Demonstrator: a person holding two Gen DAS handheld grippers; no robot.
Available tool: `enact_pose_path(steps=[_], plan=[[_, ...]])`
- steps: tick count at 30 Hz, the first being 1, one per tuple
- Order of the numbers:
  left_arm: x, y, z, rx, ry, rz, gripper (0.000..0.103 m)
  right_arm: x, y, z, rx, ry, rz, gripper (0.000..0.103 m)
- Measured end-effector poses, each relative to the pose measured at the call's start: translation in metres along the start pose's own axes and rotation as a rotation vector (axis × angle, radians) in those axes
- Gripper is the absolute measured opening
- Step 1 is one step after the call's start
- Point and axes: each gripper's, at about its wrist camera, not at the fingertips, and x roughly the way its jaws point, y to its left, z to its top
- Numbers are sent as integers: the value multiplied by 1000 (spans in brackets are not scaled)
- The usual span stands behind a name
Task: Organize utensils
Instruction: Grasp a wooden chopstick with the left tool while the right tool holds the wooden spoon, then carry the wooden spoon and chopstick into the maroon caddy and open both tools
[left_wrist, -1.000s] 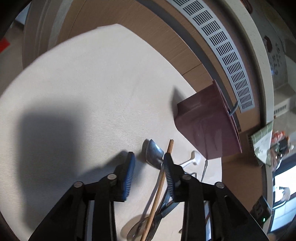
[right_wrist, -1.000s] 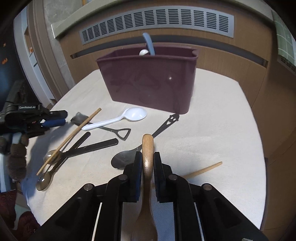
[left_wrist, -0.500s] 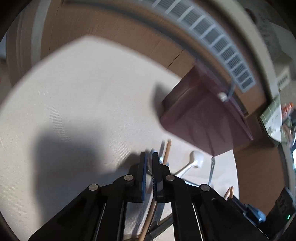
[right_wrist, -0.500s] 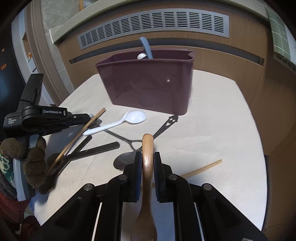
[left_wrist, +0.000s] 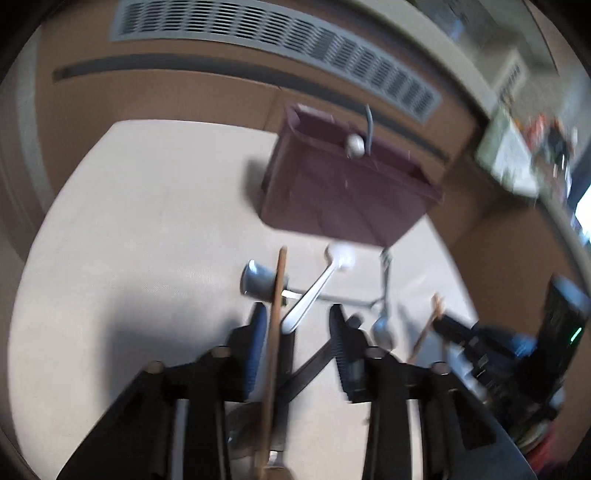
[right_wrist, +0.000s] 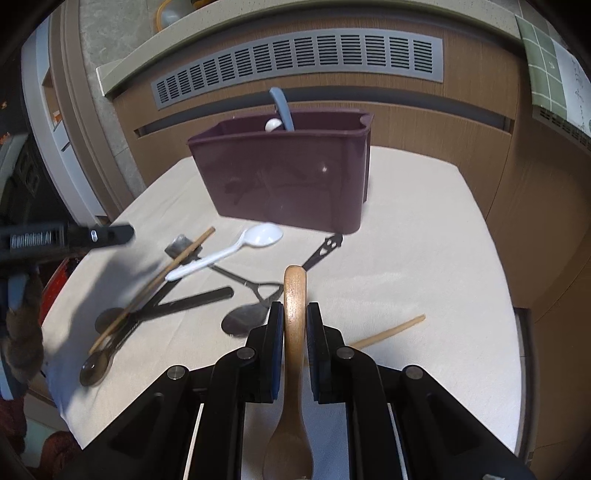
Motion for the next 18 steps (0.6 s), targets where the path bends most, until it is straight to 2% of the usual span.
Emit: enact_pose_path(steps=[3,4,5,7,11,18], plan=[[15,-12,-3,106,11,103,37,6,-1,-4,0,22,-3,11],[20,-12,-4,125,21,133,32,7,-1,-5,1,25,-4,11],[22,-11,-6,132,30,143,21,8,-1,-5,2,26,-4,11],[29,-11,-7,152,65,144,15,7,-2,-6,6,24,-1,11],[32,-14,-15,174,91,137,15,6,-4,-7,10,19,-1,11],[40,-9,-17,156,124,164,15,5,-5,-7,24,11,0,11]])
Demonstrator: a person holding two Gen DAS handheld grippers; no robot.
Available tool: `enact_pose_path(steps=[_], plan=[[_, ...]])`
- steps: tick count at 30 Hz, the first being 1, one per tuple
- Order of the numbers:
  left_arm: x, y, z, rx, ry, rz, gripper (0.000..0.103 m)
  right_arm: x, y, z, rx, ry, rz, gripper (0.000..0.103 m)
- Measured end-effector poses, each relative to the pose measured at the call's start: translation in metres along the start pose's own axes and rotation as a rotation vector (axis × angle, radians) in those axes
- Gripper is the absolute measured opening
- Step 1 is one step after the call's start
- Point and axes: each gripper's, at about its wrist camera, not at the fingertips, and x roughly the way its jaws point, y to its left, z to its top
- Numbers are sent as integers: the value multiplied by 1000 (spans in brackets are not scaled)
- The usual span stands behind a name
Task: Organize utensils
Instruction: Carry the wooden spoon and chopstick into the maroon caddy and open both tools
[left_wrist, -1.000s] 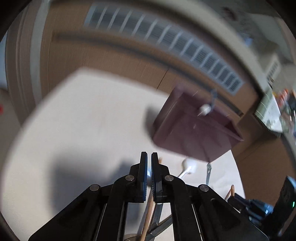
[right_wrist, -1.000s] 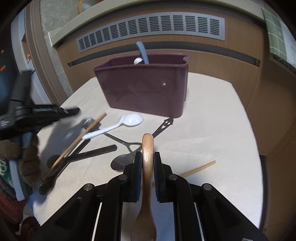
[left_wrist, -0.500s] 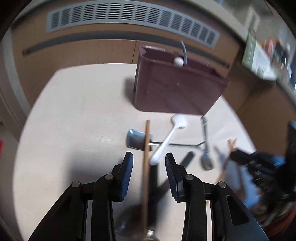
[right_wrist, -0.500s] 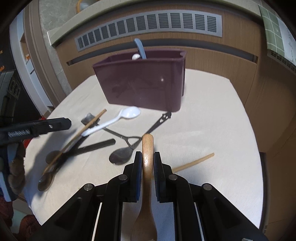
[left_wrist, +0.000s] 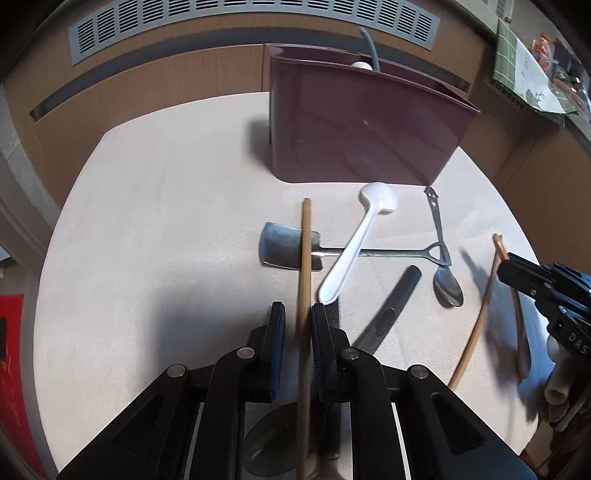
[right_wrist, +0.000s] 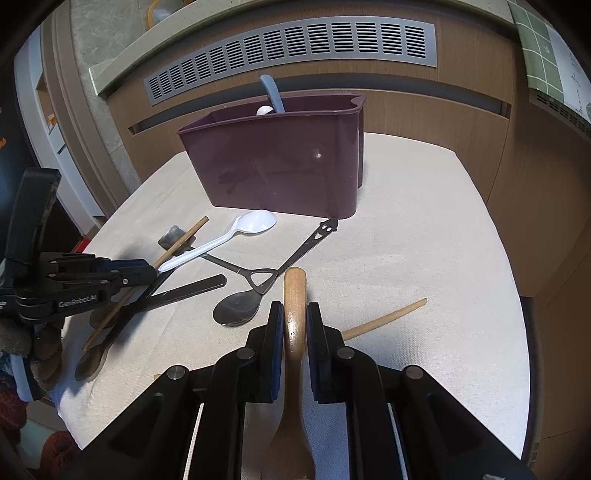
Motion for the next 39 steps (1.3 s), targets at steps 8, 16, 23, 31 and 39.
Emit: enact_pose_path(steps=[8,16,23,31,39], plan=[[2,8,4,2,36,-56,16,-2,-2,1,8,-10,-6,11],[-5,14,9,-72,-59,-94,6,-7,-2,6,17,-29,9,11],[-59,13,17,-143,-216,-183,6,-27,-10,16,47,-70,25,11],[-97,-9,13,-103,-412,-125,6,-37,-2,24,26,-110,22,11],[-159,-18,65,-167,-747,-233,6,-80,-3,69,44,-293,19,11]])
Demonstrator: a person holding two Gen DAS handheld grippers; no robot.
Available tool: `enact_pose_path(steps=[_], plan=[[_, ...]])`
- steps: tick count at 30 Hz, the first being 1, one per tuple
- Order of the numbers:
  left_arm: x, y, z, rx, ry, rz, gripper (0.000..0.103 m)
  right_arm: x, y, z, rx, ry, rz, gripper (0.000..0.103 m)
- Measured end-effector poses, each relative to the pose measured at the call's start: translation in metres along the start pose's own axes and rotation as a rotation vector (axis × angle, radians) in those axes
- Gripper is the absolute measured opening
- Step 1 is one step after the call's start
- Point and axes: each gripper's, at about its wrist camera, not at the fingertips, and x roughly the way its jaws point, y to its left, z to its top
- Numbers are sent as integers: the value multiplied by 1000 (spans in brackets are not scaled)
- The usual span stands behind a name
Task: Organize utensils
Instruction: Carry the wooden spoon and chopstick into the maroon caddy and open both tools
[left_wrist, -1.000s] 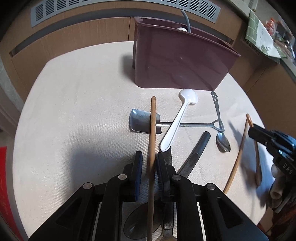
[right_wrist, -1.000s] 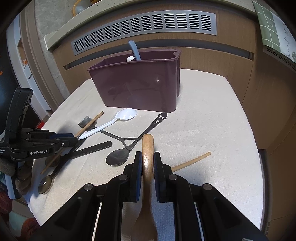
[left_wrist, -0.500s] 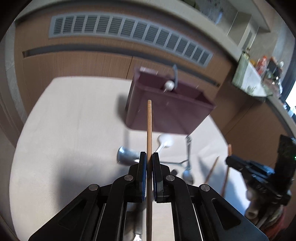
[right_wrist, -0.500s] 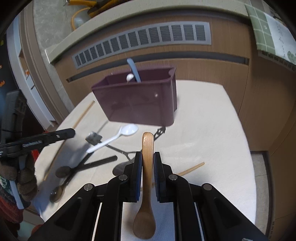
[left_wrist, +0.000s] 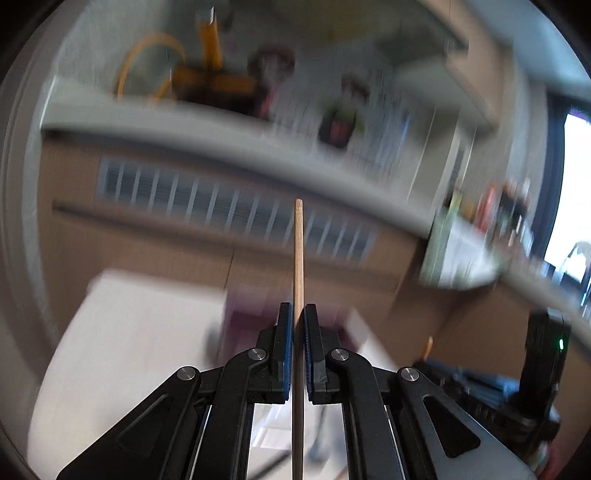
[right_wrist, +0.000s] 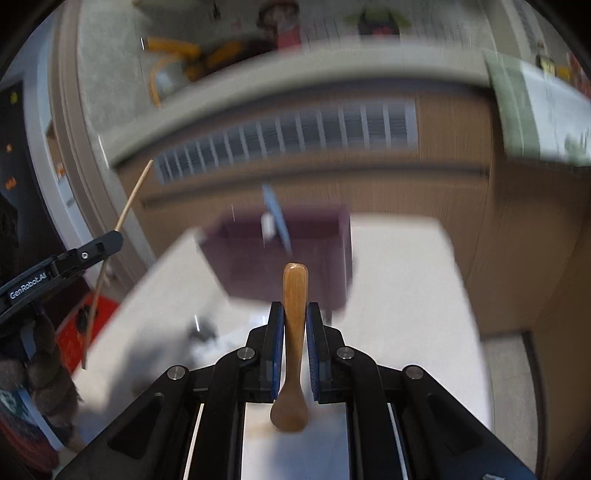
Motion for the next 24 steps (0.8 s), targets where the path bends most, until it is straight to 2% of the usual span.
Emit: enact_pose_path(steps=[4,7,8,13,16,21,24], plan=[[22,-13,37,3,-204,-32,6,-36,12,71,-54,-213,9,11],[54,-6,42,-12,-255,-7,6,-44,16,108,-105,-322,-13,11],[64,-1,41,-17,-257,6,6,-42,15,113,-110,-332,-18,11],[119,33,26,-71,-224,107,6,5,-1,120,-106,-282,-9,11],[137,38,9,-37,-246,195,6,41,-7,114,-89,-227,-12,11],[149,33,-8,40,-282,261,6,84,-17,105,-62,-165,-4,11],[157,30,-15,58,-270,265,6,101,-18,97,-54,-135,-2,11]])
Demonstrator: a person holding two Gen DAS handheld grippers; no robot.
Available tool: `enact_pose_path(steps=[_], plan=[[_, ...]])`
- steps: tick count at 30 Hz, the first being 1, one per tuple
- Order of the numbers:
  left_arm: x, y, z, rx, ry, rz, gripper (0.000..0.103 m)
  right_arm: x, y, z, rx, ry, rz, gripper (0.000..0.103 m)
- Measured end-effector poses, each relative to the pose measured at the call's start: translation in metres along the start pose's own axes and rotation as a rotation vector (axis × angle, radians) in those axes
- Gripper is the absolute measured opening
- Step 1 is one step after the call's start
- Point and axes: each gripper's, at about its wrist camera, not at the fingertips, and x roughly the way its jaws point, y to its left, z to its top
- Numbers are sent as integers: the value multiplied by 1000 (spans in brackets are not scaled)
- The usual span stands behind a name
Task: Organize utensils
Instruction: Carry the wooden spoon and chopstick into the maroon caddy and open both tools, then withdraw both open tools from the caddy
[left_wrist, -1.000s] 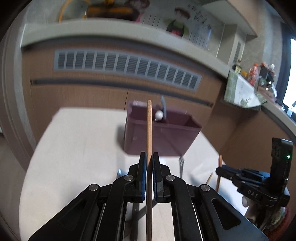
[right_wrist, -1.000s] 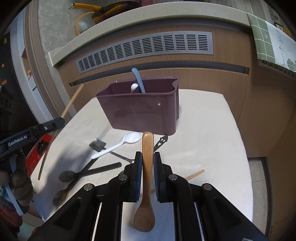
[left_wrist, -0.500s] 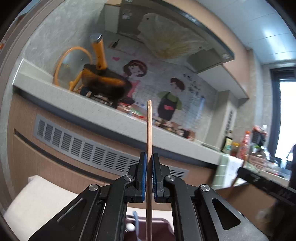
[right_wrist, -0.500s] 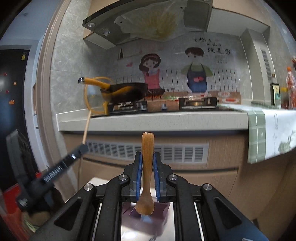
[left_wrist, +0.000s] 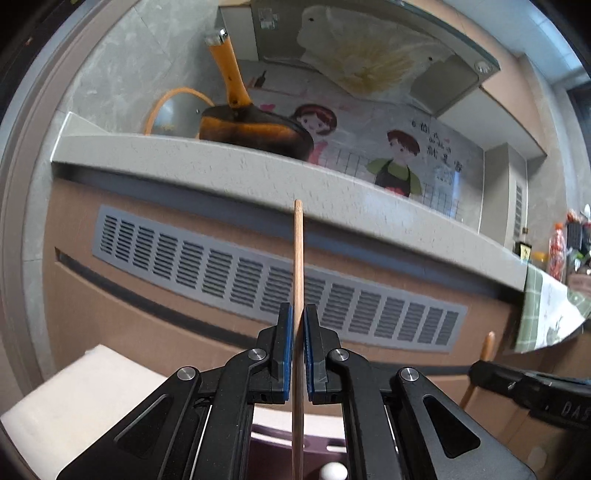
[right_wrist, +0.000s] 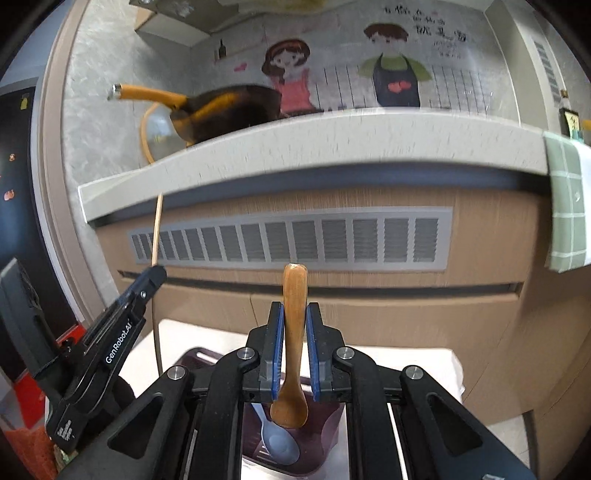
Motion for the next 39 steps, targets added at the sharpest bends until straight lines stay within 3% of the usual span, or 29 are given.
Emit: enact_pose_path(steps=[15,24,25,28,29,36,39], plan=[[-13,12,-34,-10,151,-12,6,7,13,-43,-26,117,-2,11],[-40,20,-30,-46,280,-95,9,4,18,-55,-30,181,-11,12],[-41,19,-30,-42,311,-109,15,5,19,-57,-34,201,-8,12],[-45,21,-31,-48,390,-136,48,3,25,-64,-53,234,-16,13],[-48,24,-31,-62,408,-146,52,-1,26,-66,-55,233,-23,13],[-104,40,-15,-96,417,-171,54,-47,28,-72,-13,211,-28,19],[-131,55,-4,-102,433,-178,62,-68,31,-83,-39,234,-44,20]])
